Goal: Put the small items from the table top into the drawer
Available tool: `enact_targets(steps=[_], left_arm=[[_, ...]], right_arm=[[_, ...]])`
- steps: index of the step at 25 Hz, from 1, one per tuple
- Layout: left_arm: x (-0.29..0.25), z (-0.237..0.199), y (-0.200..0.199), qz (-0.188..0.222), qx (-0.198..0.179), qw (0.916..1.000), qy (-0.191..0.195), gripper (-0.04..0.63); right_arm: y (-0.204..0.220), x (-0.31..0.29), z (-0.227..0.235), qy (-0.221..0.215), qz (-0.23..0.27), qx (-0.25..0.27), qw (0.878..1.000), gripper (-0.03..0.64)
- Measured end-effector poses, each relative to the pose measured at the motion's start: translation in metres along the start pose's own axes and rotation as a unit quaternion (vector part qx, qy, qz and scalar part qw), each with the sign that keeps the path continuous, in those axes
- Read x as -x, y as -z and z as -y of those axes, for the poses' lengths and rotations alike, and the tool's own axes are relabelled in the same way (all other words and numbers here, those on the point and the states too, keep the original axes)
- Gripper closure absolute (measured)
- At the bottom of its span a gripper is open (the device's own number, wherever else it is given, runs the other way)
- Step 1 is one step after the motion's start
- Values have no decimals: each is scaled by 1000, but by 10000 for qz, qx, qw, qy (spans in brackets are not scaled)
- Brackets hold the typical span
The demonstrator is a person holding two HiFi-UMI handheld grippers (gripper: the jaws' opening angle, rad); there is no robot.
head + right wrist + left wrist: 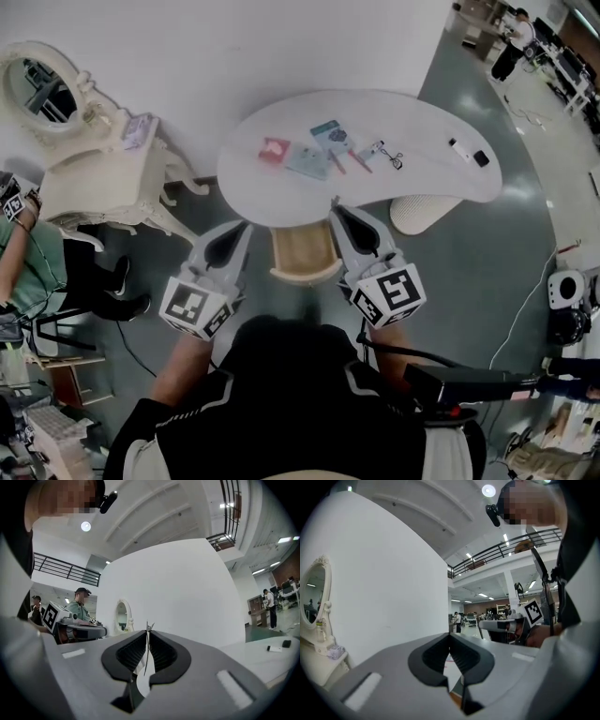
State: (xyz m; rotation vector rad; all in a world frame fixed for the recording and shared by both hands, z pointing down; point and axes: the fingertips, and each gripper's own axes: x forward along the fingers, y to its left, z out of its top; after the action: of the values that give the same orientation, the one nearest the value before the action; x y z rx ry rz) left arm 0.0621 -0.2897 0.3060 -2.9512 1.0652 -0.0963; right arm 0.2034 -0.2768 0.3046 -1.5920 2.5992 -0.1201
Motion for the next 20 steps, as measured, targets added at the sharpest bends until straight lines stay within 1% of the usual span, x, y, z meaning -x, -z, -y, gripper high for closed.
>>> enact_targets(steps=[3,7,12,16,20], left_arm=[[-5,-5,4,-92,38,9999,-92,594],[-10,-12,19,-330,122,9992,-165,594],[-21,-21,37,-448,187,9988,-26,594],[-27,-31,54,-593,276,9979,26,594],[-35,-35,72,-746,360,9964,191,594]], right_arm=[[12,-8,4,-117,-119,-112,9998,589],[28,-16,8,-195,-297,-194,9992,589],[41,-33,13,-237,-453,-179,9985,589],[55,-47,17,-280,-697,-224,9969,589],[74,-60,21,-366,-937,-221,9947,588]])
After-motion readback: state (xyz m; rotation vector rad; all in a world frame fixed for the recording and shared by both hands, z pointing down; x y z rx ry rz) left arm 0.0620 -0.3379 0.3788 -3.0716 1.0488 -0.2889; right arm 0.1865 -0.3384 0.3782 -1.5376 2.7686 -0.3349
